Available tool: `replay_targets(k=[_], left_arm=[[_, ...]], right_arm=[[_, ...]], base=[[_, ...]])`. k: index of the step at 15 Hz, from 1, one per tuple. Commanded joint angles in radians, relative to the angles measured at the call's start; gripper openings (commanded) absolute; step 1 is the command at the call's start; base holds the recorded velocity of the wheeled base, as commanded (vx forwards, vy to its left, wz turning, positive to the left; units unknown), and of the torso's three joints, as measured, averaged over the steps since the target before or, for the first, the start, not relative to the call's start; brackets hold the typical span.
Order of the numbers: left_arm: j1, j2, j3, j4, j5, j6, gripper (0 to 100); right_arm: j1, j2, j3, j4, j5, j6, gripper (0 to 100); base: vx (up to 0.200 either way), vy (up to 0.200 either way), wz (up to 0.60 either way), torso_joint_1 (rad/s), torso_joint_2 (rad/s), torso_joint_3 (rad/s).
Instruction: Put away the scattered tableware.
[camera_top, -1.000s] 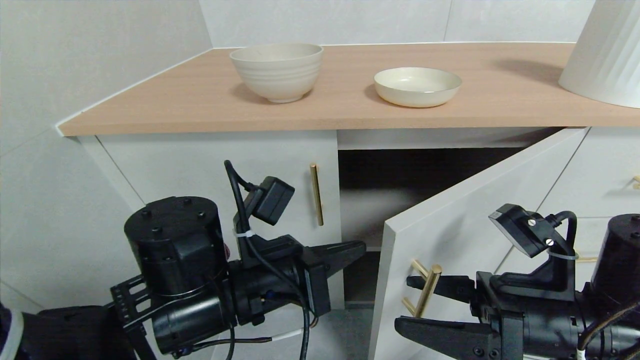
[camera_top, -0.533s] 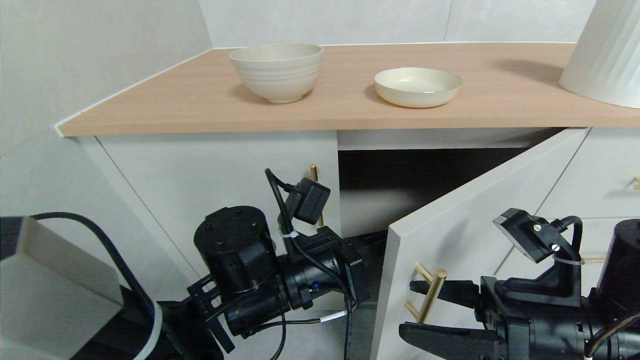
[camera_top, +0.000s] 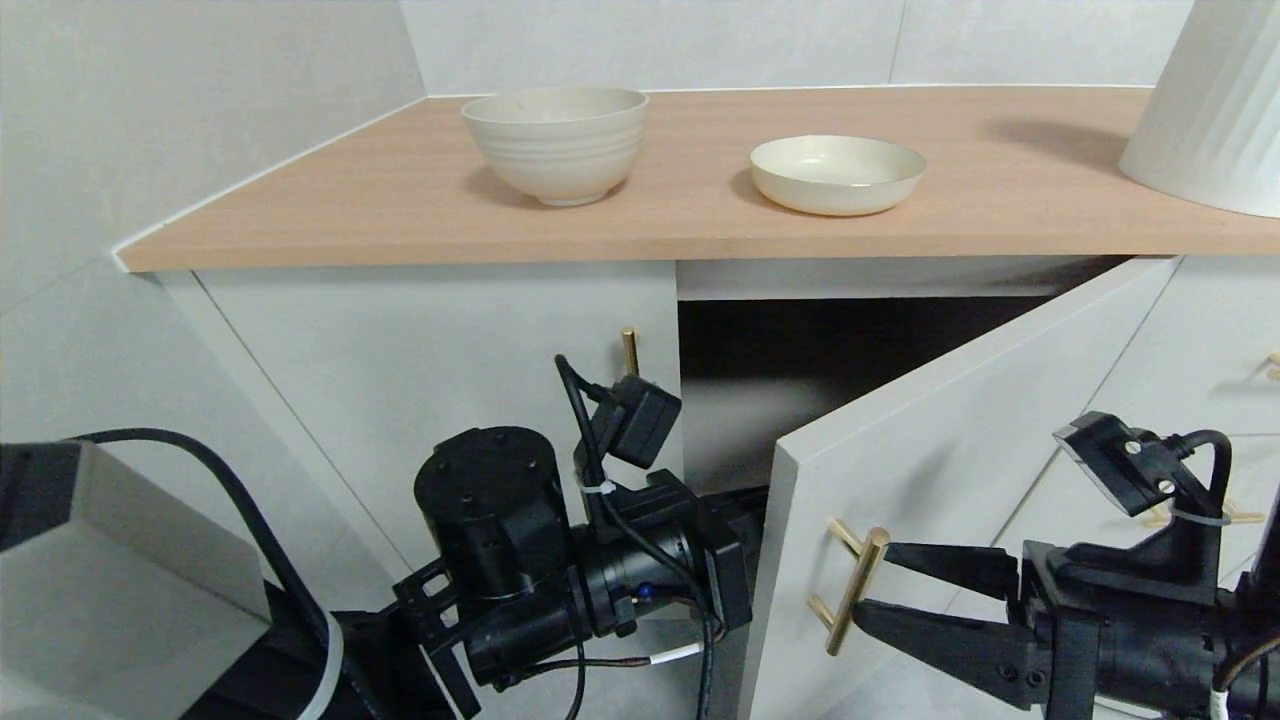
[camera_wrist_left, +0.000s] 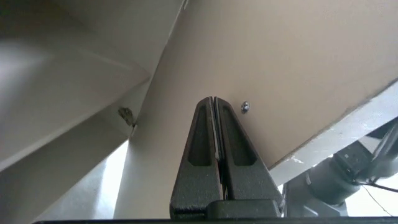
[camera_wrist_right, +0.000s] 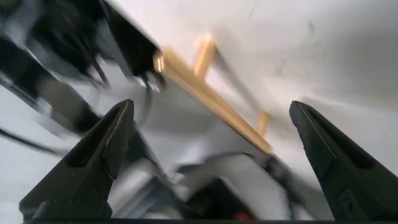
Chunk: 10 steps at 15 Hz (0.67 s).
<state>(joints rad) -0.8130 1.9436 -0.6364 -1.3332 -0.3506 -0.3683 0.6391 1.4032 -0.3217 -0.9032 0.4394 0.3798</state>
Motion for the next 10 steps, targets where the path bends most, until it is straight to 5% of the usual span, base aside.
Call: replay_targets(k=[1, 4, 7, 10], left_arm=[[-0.011, -0.012, -0.006, 0.031, -0.001, -0.001, 0], [-0.025, -0.029, -0.02, 0.095, -0.001, 0.0, 0], [-0.037, -0.04, -0.049, 0.174, 0.004, 0.0, 0], [-0.037, -0.04, -0.063, 0.215, 0.009, 0.0, 0]], right_arm=[[-0.003, -0.082, 0.03, 0.075, -0.036, -0.148, 100], [0.091, -0.296, -0.031, 0.366, -0.266, -0.219, 100], [0.096, -0.463, -0.163, 0.679, -0.246, -0.219, 100], [0.093, -0.494, -0.166, 0.695, -0.202, -0.219, 100]], base=[[0.0, 0.0, 0.0, 0.0, 0.0, 0.0], [0.0, 0.0, 0.0, 0.0, 0.0, 0.0], [0.0, 0.0, 0.0, 0.0, 0.0, 0.0], [0.0, 0.0, 0.0, 0.0, 0.0, 0.0]])
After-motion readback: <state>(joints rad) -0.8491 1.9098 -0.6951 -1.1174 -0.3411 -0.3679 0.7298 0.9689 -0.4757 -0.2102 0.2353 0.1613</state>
